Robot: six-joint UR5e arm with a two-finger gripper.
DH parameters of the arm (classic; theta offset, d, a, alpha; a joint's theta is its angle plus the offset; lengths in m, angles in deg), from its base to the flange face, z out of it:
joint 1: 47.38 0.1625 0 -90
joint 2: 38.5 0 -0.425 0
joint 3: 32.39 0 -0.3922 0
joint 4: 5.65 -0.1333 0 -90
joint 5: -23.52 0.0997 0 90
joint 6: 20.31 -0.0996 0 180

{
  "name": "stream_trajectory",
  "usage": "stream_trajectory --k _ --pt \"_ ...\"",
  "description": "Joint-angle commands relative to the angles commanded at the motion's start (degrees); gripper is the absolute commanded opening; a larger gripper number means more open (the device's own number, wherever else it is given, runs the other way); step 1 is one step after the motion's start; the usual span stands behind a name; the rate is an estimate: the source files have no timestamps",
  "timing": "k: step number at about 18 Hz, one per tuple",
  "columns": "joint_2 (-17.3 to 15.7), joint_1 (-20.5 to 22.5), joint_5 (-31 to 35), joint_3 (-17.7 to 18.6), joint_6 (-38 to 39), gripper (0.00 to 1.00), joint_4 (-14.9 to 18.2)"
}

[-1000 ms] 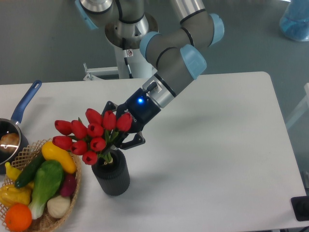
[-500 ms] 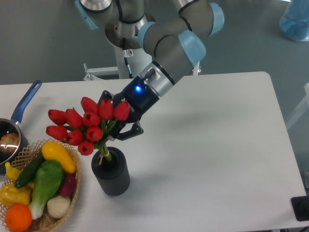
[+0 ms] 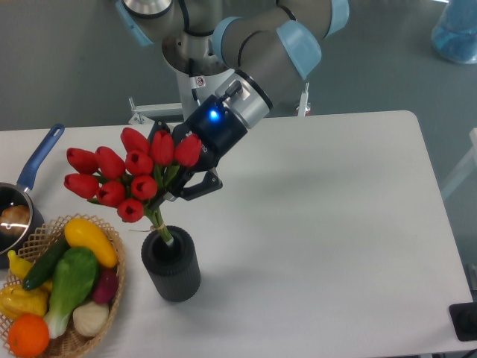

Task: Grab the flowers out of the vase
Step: 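Lift the gripped tulips upward, drawing the stems out of the vase, then raise the tulip bunch clear of the vase and move it away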

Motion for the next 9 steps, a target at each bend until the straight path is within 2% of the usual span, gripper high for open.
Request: stream_trajectory --k 5,9 --pt "-2.5 0.1 0.0 -0.5 3.2 0.41 0.0" --pt "-2.6 -0.2 -0.1 -2.5 5.6 0.41 0.0"
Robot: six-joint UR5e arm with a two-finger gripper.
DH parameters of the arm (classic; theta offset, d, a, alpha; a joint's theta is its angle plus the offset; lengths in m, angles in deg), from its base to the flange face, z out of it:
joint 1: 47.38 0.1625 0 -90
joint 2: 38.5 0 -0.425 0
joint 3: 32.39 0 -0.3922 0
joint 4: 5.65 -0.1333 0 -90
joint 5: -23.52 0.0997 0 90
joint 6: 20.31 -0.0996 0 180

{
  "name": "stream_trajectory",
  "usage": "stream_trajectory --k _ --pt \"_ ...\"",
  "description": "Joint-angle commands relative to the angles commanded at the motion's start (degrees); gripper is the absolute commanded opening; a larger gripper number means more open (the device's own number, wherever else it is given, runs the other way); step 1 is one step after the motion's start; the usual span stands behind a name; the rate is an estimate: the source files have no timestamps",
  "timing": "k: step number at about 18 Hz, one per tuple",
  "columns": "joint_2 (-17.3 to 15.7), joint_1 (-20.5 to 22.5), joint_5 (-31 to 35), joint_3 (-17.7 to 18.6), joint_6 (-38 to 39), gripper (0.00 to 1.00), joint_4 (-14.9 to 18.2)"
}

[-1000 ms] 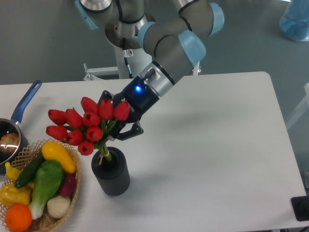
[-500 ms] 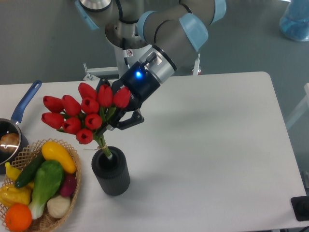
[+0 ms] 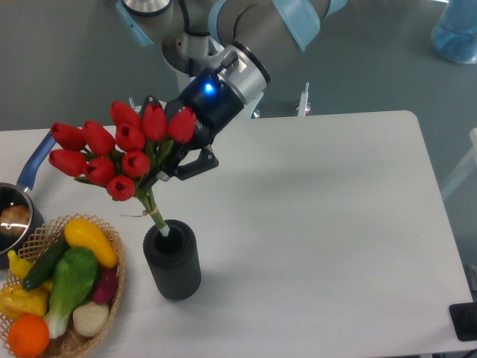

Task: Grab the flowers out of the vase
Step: 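Raise the tulip bunch clear of the vase and move it away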

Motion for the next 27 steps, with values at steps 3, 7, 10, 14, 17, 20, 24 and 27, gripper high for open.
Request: stream_trajectory --k 3,7,10,14,17,20,24,27 --pt "0.1 0.0 0.1 -1.2 1.1 0.41 0.1" --pt "-0.4 1.0 0.2 -1.4 2.9 0.41 0.2" --pt "-0.3 5.2 0.3 -1.4 4.0 0.41 0.2" --pt "0.4 9.9 0.3 -1.6 3.5 0.41 0.2" --pt "1.0 11.6 0.3 -1.6 1.9 0.41 0.1" --pt "2.1 12.7 0.4 -1.5 0.4 0.41 0.2" --pt "2.3 13.9 0.5 -0.6 -0.5 0.41 0.1" --pt "2.4 14.5 0.4 -0.4 -0.7 0.41 0.1"
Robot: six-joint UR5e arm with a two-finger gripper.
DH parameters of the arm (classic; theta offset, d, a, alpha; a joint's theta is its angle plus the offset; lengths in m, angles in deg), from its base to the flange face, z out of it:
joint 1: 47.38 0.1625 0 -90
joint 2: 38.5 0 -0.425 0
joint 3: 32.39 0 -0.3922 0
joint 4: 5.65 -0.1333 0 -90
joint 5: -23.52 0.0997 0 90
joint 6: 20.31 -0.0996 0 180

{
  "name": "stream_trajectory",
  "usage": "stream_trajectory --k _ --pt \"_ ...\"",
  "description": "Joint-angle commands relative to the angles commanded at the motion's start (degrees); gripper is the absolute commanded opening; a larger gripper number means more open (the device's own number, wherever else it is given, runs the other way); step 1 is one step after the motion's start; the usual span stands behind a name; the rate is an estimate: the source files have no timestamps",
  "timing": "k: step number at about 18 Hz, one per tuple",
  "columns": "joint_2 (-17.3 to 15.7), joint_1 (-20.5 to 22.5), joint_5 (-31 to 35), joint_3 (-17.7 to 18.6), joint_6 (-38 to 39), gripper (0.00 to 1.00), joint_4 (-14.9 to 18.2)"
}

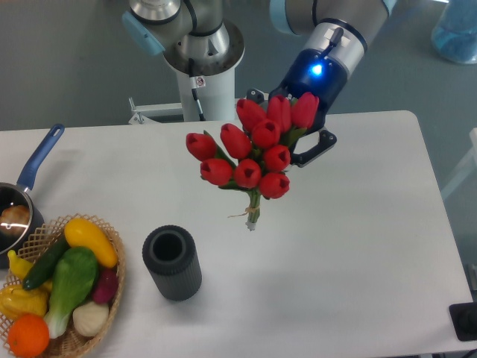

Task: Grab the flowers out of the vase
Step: 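Raise the tulip bunch clear of the vase and move it away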

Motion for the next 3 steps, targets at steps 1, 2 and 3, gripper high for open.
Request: stream_trajectory --k 1,2,3 --pt "0.0 0.1 0.0 0.0 0.0 0.41 0.0" --pt "0.0 0.2 0.0 0.0 0.1 0.41 0.0" --pt "0.0 0.3 0.0 0.0 0.1 0.41 0.1"
